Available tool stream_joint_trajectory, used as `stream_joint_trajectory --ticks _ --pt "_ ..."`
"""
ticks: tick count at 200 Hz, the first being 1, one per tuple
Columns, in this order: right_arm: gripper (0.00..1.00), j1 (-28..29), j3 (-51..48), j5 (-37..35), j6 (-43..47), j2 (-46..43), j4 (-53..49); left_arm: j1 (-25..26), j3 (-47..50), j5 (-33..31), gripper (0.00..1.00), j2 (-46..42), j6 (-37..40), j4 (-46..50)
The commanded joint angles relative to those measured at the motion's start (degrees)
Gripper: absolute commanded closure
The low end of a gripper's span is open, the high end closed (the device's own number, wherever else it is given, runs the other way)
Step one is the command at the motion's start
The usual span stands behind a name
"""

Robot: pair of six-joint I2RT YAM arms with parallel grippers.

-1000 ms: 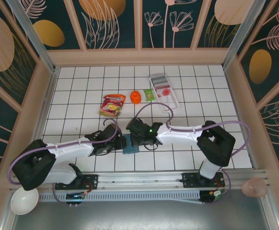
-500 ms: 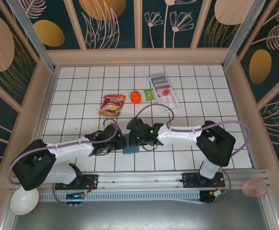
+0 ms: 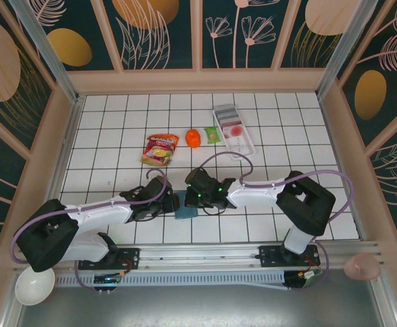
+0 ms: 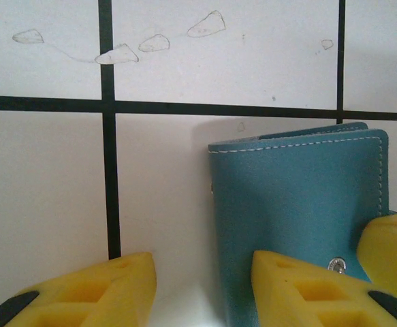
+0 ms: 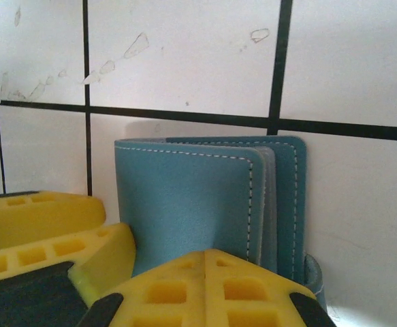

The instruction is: Put the credit cards into the card holder

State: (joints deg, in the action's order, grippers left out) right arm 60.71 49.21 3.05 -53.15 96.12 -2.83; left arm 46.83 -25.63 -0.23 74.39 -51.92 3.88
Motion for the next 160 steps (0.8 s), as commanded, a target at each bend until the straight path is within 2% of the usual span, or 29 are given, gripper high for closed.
stream_joint_trajectory --ticks 1,49,80,160 --pt "1.0 -0.23 -1.29 0.72 -2.62 -0.01 3.44 0.01 2.56 1.84 0.55 1.63 -1.24 -2.55" --pt "1.0 0.09 -0.79 -3.65 -3.02 -0.58 0.28 -0.03 3.49 2.5 0.52 -2.98 -0.84 -1.09" --pt "1.0 0.63 0.25 -6.41 -3.06 -1.62 -1.67 -0.01 4.77 5.18 0.43 -6.07 -0.56 -0.8" --pt "1.0 2.72 2.13 -13.53 -5.08 -4.53 -4.38 -0.05 5.87 10.05 0.5 -2.03 -1.32 -5.76"
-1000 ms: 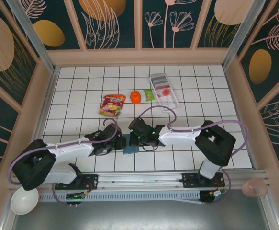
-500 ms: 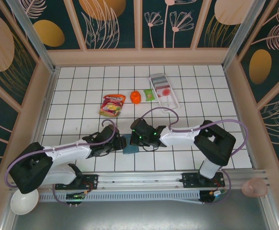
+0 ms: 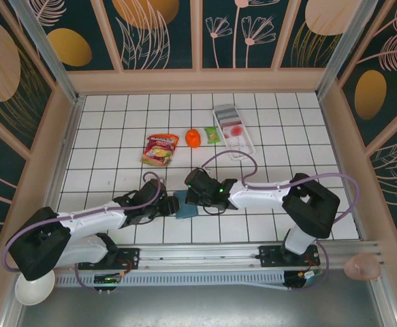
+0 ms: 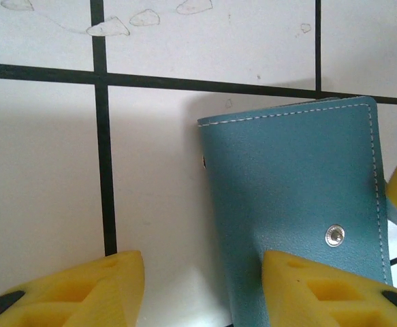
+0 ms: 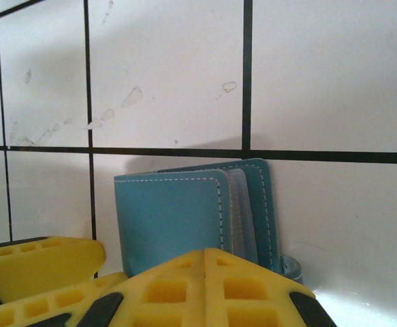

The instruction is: Put the credit cards into the card holder

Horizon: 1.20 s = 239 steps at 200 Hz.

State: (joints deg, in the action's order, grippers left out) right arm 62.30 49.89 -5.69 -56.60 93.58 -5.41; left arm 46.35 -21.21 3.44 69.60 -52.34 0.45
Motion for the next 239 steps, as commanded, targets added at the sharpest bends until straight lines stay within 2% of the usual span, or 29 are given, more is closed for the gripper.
stream_joint_trajectory --ticks 1,67,151,239 --pt "1.0 1.23 1.45 -4.86 -1.61 -1.99 -1.71 0.42 1.45 6.43 0.5 2.79 -0.87 -2.36" --pt "1.0 2.38 1.61 -5.47 -2.66 -1.2 -0.06 0.44 0.65 8.6 0.51 9.27 -0.83 -5.52" --pt "1.0 3.1 0.16 -3.56 -6.84 2.91 7.21 0.43 1.0 11.2 0.52 11.23 -2.29 -8.36" --pt "1.0 4.94 -1.78 -4.54 -10.58 6.07 11.25 0.42 1.63 10.78 0.54 11.8 -3.23 -8.8"
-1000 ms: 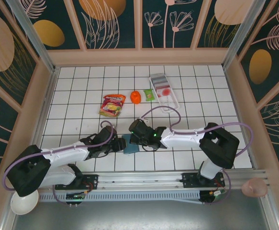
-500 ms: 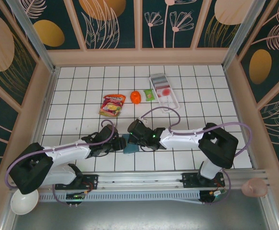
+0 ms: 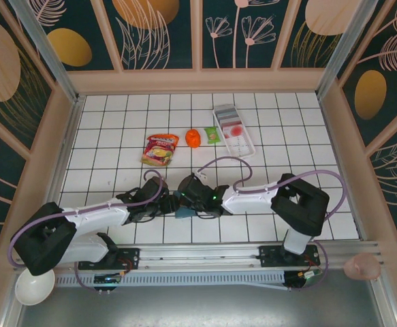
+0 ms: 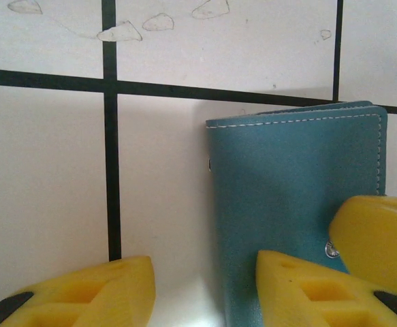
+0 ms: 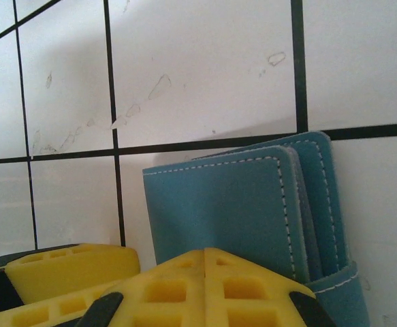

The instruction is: Put the credit cards into the card holder

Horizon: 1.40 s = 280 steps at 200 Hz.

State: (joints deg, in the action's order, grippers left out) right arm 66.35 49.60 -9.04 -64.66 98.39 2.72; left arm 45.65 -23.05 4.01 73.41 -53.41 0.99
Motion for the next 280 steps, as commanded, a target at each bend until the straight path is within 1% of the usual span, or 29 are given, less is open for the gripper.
stream_joint_trajectory --ticks 1,42,68,121,167,209,257,280 --pt "1.0 0.94 -1.51 -1.26 -2.5 1.27 3.14 1.12 3.5 10.26 0.54 7.99 -2.15 -9.34" --pt "1.0 1.84 -1.42 -4.72 -2.92 1.97 1.76 1.14 3.97 10.23 0.54 7.46 -2.27 -9.6" --pt "1.0 2.16 -2.09 -5.66 -3.76 1.87 3.9 1.13 4.05 10.41 0.55 7.63 -2.32 -9.87" --pt "1.0 3.4 -2.06 -9.76 -4.65 1.73 3.67 1.17 4.34 10.36 0.56 7.88 -2.23 -10.05" --pt "1.0 4.82 -0.49 -13.97 -4.07 2.07 0.04 1.13 4.68 10.36 0.56 8.11 -2.23 -10.35" --pt "1.0 4.87 -1.06 -14.91 -4.24 2.12 2.05 1.14 4.83 10.66 0.57 8.05 -2.14 -10.71" --pt "1.0 4.89 -2.77 -14.72 -4.16 1.32 7.33 1.14 5.29 10.84 0.58 8.03 -2.22 -11.42" --pt "1.0 4.86 -1.71 -14.68 -4.04 2.3 6.17 1.19 5.15 10.93 0.59 8.15 -2.15 -11.38"
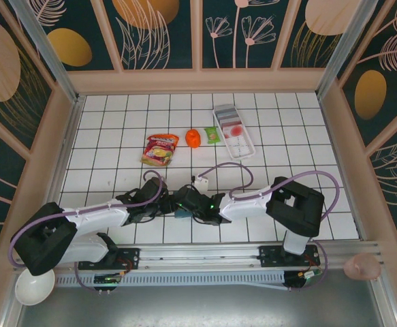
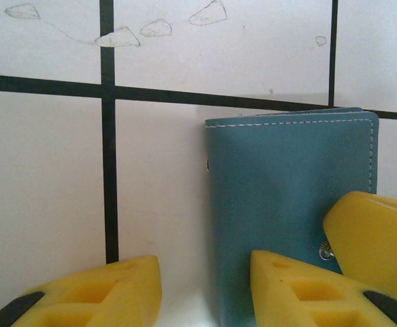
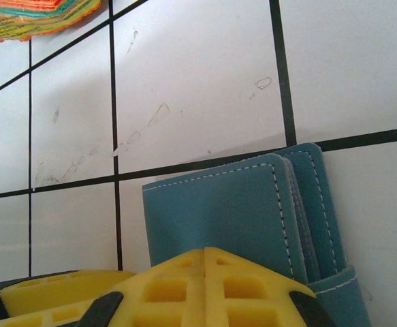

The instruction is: Put the credit cards into the card holder

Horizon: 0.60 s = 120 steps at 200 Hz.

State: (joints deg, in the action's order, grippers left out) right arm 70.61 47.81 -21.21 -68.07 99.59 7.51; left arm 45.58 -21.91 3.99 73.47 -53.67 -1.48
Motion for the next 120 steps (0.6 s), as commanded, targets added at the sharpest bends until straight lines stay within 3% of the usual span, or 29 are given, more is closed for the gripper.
stream_joint_trajectory --ticks 1,120 --pt "1.0 0.59 0.08 -2.47 -0.64 1.12 1.33 1.22 4.0 10.95 0.58 8.09 -1.93 -8.95" --pt "1.0 2.29 0.48 -3.44 -2.12 4.93 -0.83 1.2 4.28 9.13 0.61 5.88 -1.79 -8.16"
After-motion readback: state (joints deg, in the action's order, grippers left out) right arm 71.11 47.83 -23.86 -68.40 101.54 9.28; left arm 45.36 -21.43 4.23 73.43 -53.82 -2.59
